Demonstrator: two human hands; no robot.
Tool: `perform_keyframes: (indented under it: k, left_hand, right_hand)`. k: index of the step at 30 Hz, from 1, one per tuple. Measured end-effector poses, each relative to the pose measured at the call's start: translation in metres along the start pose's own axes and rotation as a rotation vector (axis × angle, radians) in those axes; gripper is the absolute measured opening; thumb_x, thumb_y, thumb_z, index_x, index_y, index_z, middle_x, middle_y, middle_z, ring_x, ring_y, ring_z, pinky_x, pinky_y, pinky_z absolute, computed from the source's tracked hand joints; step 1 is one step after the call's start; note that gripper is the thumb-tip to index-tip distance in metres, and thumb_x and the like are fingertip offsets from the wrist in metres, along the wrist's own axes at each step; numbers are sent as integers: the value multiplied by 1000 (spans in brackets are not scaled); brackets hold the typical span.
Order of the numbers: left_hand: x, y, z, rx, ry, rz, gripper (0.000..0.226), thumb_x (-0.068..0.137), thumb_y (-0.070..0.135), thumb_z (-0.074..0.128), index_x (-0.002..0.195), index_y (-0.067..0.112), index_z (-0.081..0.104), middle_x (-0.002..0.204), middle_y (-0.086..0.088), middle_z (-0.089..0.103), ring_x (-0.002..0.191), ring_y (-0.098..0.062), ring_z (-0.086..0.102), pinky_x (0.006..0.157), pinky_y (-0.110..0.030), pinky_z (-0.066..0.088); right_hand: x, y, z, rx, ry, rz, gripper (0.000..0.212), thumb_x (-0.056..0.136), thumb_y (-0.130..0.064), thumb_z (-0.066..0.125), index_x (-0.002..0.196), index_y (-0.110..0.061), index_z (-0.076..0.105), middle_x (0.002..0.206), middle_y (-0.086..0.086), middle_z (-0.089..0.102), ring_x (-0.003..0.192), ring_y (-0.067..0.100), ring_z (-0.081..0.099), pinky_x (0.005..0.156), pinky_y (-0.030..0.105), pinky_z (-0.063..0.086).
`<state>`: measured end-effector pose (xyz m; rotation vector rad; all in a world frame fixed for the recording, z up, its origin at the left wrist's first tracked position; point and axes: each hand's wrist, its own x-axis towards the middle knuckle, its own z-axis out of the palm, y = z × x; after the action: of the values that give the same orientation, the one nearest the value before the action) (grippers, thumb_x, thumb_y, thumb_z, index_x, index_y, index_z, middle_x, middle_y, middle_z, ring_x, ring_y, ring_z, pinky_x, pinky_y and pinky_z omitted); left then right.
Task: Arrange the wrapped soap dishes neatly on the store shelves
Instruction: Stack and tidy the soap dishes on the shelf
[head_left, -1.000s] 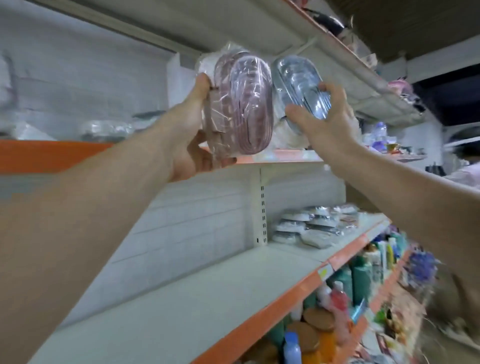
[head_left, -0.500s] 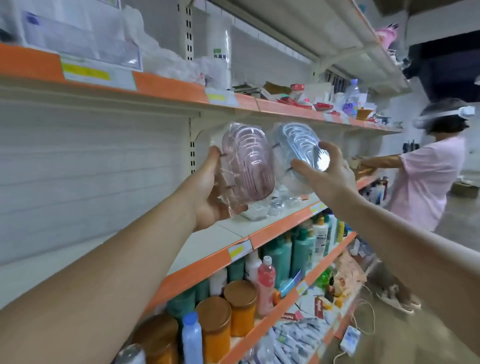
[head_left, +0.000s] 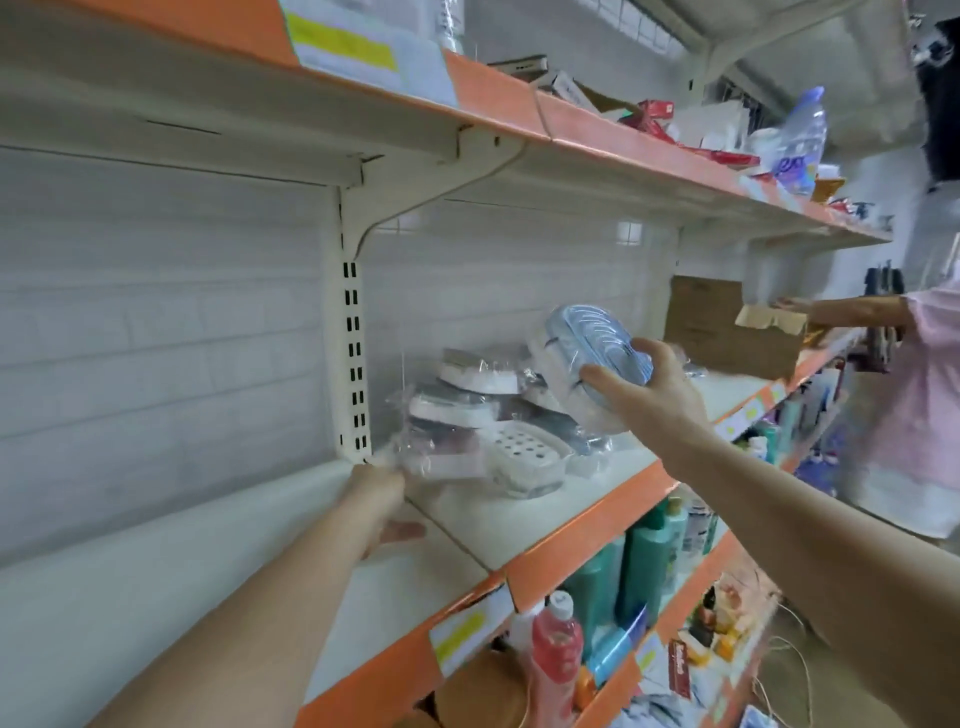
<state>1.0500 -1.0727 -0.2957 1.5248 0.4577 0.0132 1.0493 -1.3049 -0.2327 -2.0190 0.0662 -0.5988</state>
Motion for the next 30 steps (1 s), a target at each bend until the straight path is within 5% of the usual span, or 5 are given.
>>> perform_keyframes:
  k: [4,10,21,25,30]
  left_hand:
    - [47,4,1,413,269,156,38,87,17,55,121,8,42,108,-20,58,73,-33,59,58,-36,51]
    - [68,26,6,827,423,272,26,94,17,41,112,11,59,121,-13,59,103,-31,54,78,-31,42]
    - [100,39,28,241,617,205,63,81,16,68,131,4,31,98,-9,57,78,-20,56,76,-32,44]
    - [112,24,30,44,632,119,81,72,15,80,136,6,31,124,-9,50,105,-30,55,77,-32,41]
    - [105,22,46,580,801,495,54,72,14,76,120,10,51,113,-12,53,107,-32,48,90,-37,41]
  right_hand:
    - [49,10,18,-91,-22,-67,68,77,-47,68,136,-28,40,130,7,49,118,24,47,99,36,38]
    - [136,11,50,-161,-101,-209,69,79,-47,64,138,-26,37,131,12,42,124,29,40,101,36,38]
    - [223,26,100,-246,-235,-324,72,81,-52,62,137,-17,34,126,17,41,119,35,41,90,38,43]
    - [228,37,105,-254,-272,-346,73,79,-52,63,137,-18,34,127,17,42,117,35,42,90,40,45]
    - [227,37,108,-295,-234,-444,74,82,-49,61,139,-14,32,136,16,34,127,33,30,94,42,40]
